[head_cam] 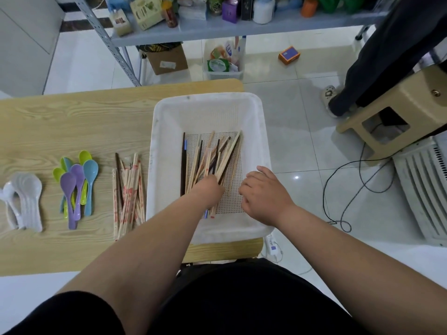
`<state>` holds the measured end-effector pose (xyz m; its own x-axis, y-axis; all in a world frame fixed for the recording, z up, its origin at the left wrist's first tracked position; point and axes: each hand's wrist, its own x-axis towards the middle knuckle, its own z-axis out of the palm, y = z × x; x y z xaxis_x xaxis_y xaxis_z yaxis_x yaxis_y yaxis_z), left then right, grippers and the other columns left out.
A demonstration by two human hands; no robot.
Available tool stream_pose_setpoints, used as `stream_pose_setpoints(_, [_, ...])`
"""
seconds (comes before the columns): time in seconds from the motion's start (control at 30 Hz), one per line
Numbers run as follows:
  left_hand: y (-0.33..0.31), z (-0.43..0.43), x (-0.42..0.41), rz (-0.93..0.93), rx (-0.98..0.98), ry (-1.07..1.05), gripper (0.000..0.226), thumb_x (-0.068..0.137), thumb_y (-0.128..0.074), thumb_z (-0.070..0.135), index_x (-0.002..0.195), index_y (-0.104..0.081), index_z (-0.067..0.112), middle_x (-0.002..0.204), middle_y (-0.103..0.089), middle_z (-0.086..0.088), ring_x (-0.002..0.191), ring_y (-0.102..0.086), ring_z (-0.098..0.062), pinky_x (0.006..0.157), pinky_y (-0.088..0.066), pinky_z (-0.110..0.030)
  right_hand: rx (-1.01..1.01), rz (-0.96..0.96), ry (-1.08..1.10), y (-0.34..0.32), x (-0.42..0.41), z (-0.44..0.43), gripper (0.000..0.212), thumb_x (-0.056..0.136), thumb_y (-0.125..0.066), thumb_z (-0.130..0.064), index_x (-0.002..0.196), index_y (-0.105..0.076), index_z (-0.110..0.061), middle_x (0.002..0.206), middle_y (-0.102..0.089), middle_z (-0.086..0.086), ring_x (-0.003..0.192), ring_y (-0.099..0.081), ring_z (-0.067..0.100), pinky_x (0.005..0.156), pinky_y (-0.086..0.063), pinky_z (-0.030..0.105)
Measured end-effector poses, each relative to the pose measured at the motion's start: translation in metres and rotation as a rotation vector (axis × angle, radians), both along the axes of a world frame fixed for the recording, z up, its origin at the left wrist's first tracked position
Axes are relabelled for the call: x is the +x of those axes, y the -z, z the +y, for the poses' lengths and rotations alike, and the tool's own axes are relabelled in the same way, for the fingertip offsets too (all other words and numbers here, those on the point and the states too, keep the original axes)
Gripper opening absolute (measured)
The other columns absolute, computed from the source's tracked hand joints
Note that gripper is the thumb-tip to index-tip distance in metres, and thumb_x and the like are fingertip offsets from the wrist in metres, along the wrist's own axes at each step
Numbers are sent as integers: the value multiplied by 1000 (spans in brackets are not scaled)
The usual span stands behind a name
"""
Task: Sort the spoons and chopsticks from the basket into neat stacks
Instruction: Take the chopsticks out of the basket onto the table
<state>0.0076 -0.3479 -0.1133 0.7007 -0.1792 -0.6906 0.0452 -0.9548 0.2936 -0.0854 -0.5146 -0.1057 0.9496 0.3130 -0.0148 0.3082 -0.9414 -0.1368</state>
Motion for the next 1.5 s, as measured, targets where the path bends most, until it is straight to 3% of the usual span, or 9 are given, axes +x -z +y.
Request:
stream_pose_setpoints(0.1, [-9, 9, -6, 53, -140, -153, 16, 101, -47, 21, 109, -48, 7, 89, -61, -11, 79, -63, -27, 71, -56, -41, -17, 15, 5, -2, 1, 0, 27, 83, -48, -32, 87, -72, -20, 91, -68, -3, 104, -60, 20, 119, -21, 41])
stream_pose_setpoints(0.2, [-24, 26, -13, 30, -256, -217, 10, 99, -45, 17, 106, -46, 10, 81, -51, -6, 69, -50, -23, 59, -40, -32, -47, 58, 12, -4, 2, 1, 25, 84, -52, -31, 92, -72, -20, 96, -68, -2, 106, -60, 21, 120, -22, 42])
stream_pose_setpoints(0.33, [-48, 61, -21, -9, -386, -294, 11, 97, -45, 17, 103, -52, 11, 83, -55, -8, 67, -49, -22, 59, -41, -33, -38, 108, 52, -7, 3, 12, 21, 87, -54, -28, 95, -70, -17, 98, -67, 0, 105, -59, 22, 120, -28, 43])
stream_pose_setpoints(0.57, [-65, 142, -22, -208, -596, -699, 14, 91, -47, 16, 96, -59, 20, 78, -60, -6, 65, -52, -22, 56, -42, -34, 205, 390, 105, -26, 9, 77, 29, 99, -45, -34, 105, -67, -17, 101, -62, 0, 96, -55, 20, 83, -51, 38])
stream_pose_setpoints(0.67, [-60, 177, -20, -392, -492, -831, 11, 91, -48, 17, 95, -58, 19, 86, -62, 0, 80, -57, -26, 72, -46, -37, 267, 536, 138, -26, 11, 102, 28, 99, -43, -44, 101, -64, -25, 99, -61, -5, 89, -58, 17, 77, -53, 38])
stream_pose_setpoints(0.77, [-41, 213, -19, -339, -267, -740, 20, 95, -49, 17, 113, -54, 10, 100, -56, -3, 93, -50, -24, 81, -37, -32, 304, 617, 170, -23, 11, 114, 28, 97, -42, -46, 85, -59, -27, 88, -63, -5, 79, -60, 17, 71, -55, 42])
stream_pose_setpoints(1.0, [-6, 246, -17, -287, -57, -517, 11, 92, -49, 4, 103, -47, 3, 106, -54, -21, 89, -52, -34, 73, -38, -36, 293, 645, 268, -20, 6, 119, 32, 97, -44, -47, 80, -60, -24, 80, -64, -4, 72, -59, 16, 60, -46, 35])
stream_pose_setpoints(1.23, [15, 247, -15, -312, 100, -262, 48, 93, -55, 26, 133, -44, 2, 132, -45, -22, 122, -43, -39, 105, -34, -45, 272, 631, 296, -24, 6, 122, 27, 97, -49, -43, 82, -60, -24, 81, -62, -4, 73, -57, 15, 58, -41, 30])
stream_pose_setpoints(1.5, [19, 260, -13, -199, 107, -99, 90, 97, -56, 36, 159, 2, 6, 165, -6, -16, 151, -7, -36, 125, -10, -44, 261, 631, 323, -23, 6, 123, 24, 96, -48, -41, 89, -63, -25, 87, -63, -7, 78, -57, 12, 72, -53, 36])
